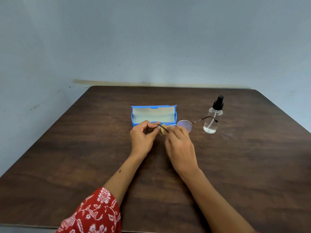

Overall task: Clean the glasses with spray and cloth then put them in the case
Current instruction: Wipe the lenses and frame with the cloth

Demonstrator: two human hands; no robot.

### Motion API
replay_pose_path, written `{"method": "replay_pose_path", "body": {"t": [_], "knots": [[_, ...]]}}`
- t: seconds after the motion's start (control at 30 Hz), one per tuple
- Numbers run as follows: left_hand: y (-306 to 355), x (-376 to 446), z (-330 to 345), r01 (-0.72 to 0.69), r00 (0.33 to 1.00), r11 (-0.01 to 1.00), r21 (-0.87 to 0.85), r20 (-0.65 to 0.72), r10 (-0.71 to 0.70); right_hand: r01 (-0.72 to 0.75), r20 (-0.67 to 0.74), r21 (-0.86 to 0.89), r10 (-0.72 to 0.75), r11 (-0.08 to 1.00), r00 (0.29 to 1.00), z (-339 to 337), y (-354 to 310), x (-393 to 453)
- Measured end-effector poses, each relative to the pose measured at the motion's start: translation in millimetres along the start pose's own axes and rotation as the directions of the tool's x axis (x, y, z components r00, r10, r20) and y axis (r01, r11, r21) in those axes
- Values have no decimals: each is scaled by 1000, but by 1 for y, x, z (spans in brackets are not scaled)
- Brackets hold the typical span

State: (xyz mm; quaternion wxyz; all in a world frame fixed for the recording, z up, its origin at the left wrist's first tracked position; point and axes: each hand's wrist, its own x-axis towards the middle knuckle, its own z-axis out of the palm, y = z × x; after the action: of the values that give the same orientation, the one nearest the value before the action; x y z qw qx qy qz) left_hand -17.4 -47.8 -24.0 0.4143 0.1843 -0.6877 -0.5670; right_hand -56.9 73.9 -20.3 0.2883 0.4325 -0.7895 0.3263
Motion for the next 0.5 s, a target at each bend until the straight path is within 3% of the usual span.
{"method": "replay_pose_path", "body": {"t": [0.13, 0.33, 0.5], "knots": [[1, 1, 0, 14, 1000, 1000, 3, -9, -14, 80, 64, -18, -79, 997, 995, 0, -3, -2], [3, 0, 1, 12, 1000, 1000, -6, -12, -12, 0, 65, -103, 7, 995, 998, -2, 0, 0], [3, 0, 0, 22, 1000, 1000, 20, 1, -22, 8, 122, -23, -6, 1000, 992, -2, -6, -2]]}}
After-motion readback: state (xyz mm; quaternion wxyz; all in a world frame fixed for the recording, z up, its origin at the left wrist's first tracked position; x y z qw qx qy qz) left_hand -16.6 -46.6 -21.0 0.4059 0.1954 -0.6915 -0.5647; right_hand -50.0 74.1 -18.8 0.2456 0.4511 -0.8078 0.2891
